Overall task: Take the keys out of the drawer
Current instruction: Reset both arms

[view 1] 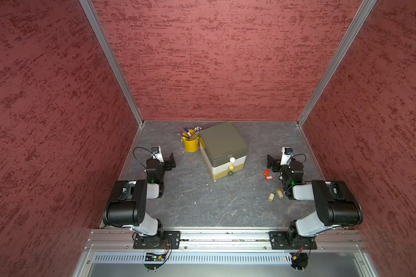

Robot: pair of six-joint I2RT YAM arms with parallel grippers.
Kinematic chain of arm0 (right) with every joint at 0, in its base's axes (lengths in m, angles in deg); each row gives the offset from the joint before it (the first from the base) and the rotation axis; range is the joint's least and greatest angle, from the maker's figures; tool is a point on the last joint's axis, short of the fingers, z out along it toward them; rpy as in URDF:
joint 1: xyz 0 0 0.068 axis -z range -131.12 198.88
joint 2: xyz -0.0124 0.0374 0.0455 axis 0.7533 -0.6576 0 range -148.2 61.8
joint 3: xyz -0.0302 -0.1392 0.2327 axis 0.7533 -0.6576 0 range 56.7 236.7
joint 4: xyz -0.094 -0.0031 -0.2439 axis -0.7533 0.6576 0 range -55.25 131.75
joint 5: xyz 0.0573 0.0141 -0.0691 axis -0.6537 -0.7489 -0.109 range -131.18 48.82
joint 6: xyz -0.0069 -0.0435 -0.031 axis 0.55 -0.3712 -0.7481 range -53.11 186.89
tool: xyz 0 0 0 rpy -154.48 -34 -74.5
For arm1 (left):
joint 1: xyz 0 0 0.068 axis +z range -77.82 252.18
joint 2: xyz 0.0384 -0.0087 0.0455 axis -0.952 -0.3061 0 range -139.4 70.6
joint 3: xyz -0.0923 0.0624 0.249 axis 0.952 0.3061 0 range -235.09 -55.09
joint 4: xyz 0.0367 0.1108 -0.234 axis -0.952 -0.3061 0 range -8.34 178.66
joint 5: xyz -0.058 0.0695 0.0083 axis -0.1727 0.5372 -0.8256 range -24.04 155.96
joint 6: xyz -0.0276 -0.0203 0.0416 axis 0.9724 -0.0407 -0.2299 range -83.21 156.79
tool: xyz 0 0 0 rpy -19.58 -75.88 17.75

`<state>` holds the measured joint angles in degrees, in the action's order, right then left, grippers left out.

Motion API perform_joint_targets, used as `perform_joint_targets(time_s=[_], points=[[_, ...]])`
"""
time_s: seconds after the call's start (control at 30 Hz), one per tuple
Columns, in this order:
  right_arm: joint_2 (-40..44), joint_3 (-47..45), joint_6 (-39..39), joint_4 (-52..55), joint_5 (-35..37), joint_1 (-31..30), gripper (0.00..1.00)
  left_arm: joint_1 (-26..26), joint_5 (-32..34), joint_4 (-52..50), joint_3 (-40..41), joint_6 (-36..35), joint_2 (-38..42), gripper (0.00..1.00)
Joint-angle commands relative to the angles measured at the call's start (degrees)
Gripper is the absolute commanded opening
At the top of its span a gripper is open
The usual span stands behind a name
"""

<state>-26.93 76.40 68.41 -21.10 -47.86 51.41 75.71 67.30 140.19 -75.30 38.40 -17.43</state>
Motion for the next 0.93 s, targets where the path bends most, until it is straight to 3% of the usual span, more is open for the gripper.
perform_joint_targets(time_s=[0.0, 0.33, 0.47, 0.9], points=[[0.1, 0.7, 0.1, 0.0, 1.3, 0.1, 0.98, -0.2, -0.6, 1.6, -0.8, -0.6, 0.1, 1.0], [0.2, 0.3, 0.1, -0.7, 1.0, 0.1, 0.98, -0.3, -0.6, 1.6, -0.8, -0.6, 0.1, 1.0], [0.0, 2.0, -2.4, 2.5, -4.9, 0.0, 0.98, -0.2, -0.6, 1.6, -0.8, -0.6, 0.1, 1.0], [0.0, 2.1, -2.5, 2.5, -3.9, -0.5, 0.99, -0.3, -0.6, 1.6, -0.8, -0.6, 0.1, 1.0]])
